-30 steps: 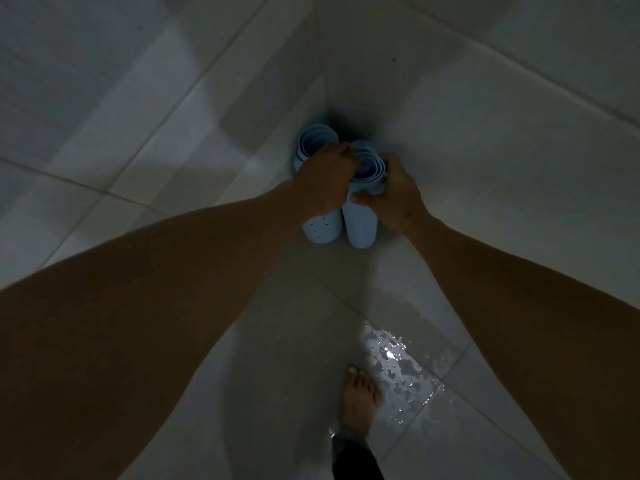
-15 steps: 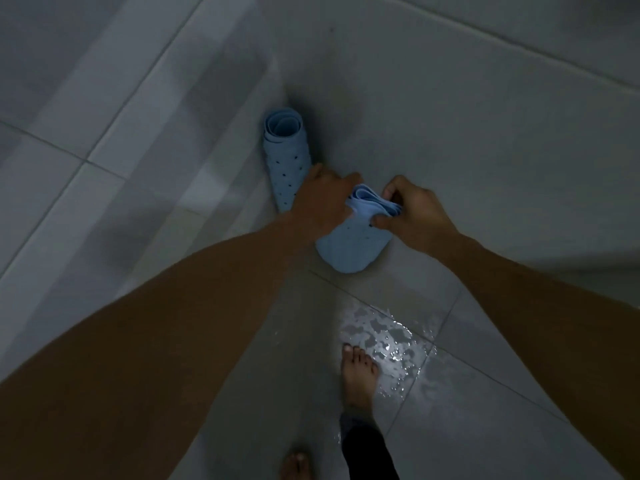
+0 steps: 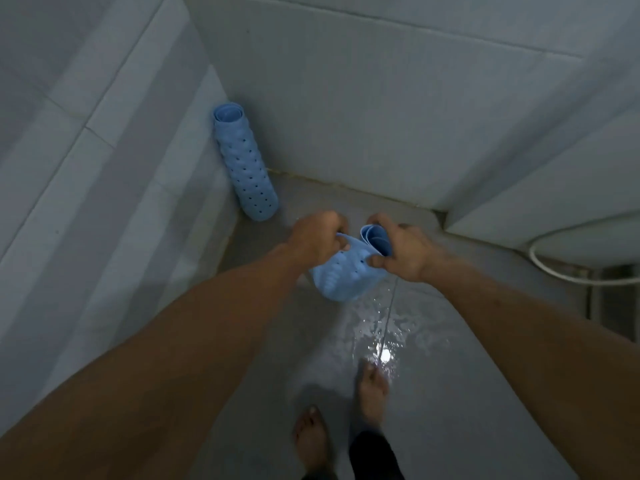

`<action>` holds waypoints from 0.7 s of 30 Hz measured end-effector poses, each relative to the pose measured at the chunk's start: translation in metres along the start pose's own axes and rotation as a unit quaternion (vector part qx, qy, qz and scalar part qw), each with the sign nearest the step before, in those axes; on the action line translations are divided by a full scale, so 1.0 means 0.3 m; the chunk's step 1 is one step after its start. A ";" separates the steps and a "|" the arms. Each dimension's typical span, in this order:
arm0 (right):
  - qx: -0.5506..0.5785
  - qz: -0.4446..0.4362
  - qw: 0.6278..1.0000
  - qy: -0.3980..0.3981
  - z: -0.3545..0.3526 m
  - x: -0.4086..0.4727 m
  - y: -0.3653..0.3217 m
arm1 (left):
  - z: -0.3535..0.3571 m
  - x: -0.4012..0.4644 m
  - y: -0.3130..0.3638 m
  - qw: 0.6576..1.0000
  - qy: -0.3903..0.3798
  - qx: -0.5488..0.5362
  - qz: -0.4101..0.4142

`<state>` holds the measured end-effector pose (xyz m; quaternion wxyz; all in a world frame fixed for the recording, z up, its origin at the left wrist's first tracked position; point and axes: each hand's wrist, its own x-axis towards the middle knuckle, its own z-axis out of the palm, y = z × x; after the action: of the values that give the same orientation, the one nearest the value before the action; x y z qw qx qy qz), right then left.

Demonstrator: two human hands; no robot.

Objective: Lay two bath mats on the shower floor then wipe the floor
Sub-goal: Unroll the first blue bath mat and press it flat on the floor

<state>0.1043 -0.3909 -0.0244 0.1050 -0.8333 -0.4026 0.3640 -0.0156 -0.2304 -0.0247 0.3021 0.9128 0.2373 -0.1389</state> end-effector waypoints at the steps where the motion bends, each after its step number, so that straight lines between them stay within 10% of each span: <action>1: -0.002 0.012 1.000 0.001 0.016 -0.055 0.012 | 0.017 -0.029 0.028 1.000 -0.006 0.011 0.013; 21: -0.008 0.096 0.993 0.070 0.429 -0.601 0.513 | 0.716 -0.297 0.341 0.998 -0.004 0.047 0.050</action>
<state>0.0329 -0.6414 -0.0941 0.0907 -0.8922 -0.3158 0.3097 -0.0621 -0.4662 -0.1070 0.2660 0.9362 0.1833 -0.1384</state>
